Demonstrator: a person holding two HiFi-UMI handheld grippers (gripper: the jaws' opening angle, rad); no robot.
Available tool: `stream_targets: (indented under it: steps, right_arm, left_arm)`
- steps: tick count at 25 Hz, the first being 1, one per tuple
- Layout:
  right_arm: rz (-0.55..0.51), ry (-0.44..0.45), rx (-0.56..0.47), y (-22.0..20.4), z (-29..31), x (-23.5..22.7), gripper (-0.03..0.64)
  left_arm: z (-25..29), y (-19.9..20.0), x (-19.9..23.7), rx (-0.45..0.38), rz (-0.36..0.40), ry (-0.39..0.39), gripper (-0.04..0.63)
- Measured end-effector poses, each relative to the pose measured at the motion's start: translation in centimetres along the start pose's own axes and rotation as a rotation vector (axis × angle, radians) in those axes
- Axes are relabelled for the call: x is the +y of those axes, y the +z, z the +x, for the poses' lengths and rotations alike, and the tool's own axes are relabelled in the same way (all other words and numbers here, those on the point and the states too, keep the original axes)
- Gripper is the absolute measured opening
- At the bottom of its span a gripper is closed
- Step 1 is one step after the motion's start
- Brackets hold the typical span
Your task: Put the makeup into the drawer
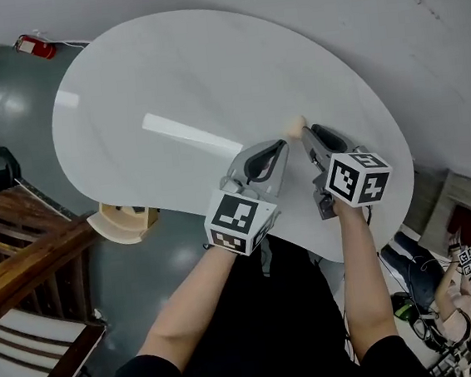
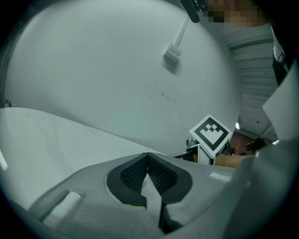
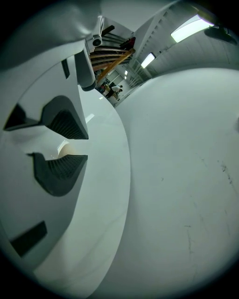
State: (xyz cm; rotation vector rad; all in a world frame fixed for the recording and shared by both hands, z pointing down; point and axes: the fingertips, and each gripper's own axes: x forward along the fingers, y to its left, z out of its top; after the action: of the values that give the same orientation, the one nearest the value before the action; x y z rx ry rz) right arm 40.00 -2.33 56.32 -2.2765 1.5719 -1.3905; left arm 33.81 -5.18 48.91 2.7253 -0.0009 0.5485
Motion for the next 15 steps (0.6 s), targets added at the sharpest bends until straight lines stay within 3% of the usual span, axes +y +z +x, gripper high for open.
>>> stream_targets:
  steps: [15]
  right_arm:
    - [0.059,-0.033,0.139,-1.6,5.0,-2.8,0.153]
  left_arm:
    - [2.6,-1.3,2.5,0.04,-0.028,-0.033,0.011]
